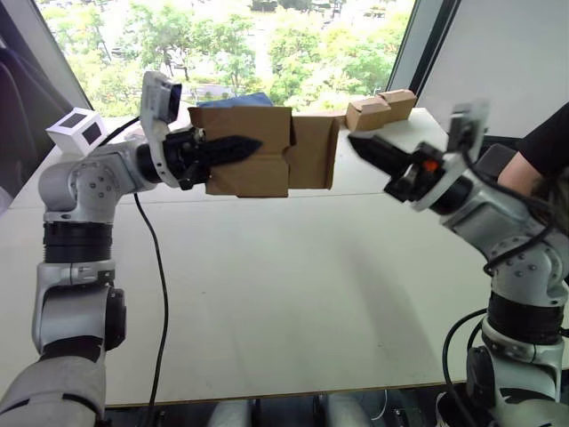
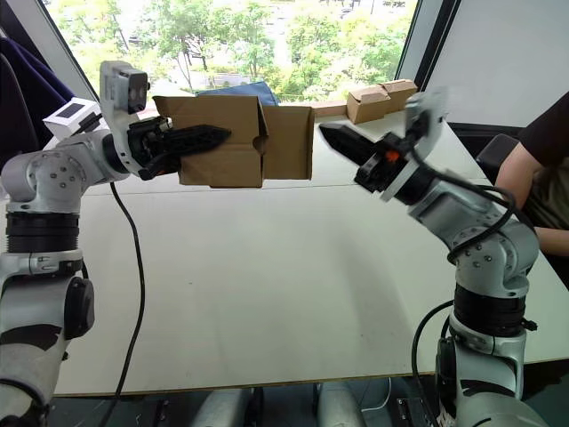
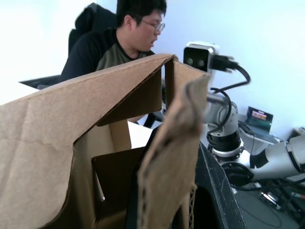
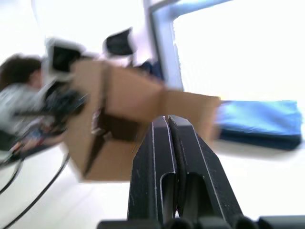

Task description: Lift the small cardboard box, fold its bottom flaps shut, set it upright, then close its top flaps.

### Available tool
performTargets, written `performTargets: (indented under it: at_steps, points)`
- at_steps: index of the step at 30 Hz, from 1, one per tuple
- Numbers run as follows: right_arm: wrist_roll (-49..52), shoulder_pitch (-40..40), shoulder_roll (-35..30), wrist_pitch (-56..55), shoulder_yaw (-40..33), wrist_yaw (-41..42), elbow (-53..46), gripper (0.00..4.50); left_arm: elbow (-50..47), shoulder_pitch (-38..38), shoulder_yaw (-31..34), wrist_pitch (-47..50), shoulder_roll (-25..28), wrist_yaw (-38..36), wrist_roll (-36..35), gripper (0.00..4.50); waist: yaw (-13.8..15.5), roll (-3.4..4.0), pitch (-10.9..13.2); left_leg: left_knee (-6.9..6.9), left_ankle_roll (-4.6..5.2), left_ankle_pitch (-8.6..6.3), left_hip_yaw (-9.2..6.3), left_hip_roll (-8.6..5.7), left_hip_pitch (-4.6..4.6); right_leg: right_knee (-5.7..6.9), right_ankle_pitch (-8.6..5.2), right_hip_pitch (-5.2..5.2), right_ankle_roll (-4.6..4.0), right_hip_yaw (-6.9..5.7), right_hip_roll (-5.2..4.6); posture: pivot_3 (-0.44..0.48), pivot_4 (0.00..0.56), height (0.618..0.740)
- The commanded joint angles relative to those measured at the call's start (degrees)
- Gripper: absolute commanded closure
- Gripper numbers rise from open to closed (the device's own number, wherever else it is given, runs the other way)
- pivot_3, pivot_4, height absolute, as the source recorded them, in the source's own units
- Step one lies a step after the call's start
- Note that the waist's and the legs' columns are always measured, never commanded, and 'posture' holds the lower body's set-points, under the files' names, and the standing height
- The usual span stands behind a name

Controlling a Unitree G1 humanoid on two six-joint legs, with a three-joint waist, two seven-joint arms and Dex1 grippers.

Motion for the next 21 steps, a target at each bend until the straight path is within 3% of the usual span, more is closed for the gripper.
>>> performTargets:
  at_steps: [1, 4, 9, 15, 21]
  points:
    - [-6.39, -0.49, 0.43, -4.19, 1.43, -2.62, 4.22, 4.47, -0.93, -1.01, 1.72, -0.57, -0.25, 0.10, -1.10, 4.50, -0.01, 0.00, 0.00, 0.00, 0.00, 0.00, 0.00, 0.00, 0.00, 0.01, 0.00, 0.00, 0.00, 0.00, 0.00, 0.000, 0.150, 0.737]
    - [-15.20, -0.17, -0.05, -7.95, 6.77, -3.33, 7.90, 4.47, -1.48, -0.78, 1.61, -0.52, -0.52, 0.25, -1.13, 4.50, -0.15, 0.00, 0.00, -0.01, 0.00, 0.00, 0.04, 0.00, 0.00, 0.01, 0.00, -0.03, 0.00, 0.02, 0.01, 0.000, 0.150, 0.737]
    - [-15.36, -1.59, 3.88, -9.12, 8.76, -1.90, 8.81, 4.47, -1.68, -0.56, 1.54, -0.59, -0.77, 0.38, -1.09, 4.50, -0.13, 0.01, 0.00, -0.02, -0.01, 0.01, 0.04, 0.00, -0.02, 0.02, 0.00, -0.05, 0.00, 0.03, 0.02, 0.000, 0.150, 0.737]
    - [1.15, 0.23, 7.89, -0.51, 7.59, 3.97, -0.12, 4.47, -1.76, -0.31, 1.83, -0.89, -0.85, 0.99, -0.81, 4.50, -0.03, 0.01, 0.00, -0.03, -0.04, 0.02, 0.01, 0.02, -0.03, 0.03, 0.00, -0.04, 0.00, 0.02, 0.03, 0.000, 0.150, 0.737]
    - [8.93, 2.89, 9.17, 2.71, 5.57, 1.25, -2.51, 4.47, -1.79, -0.02, 2.14, -0.98, -0.79, 1.39, -0.81, 4.50, 0.14, 0.01, 0.00, 0.06, -0.02, 0.01, -0.02, -0.02, -0.01, 0.01, 0.00, 0.04, 0.01, 0.00, -0.05, 0.000, 0.150, 0.737]
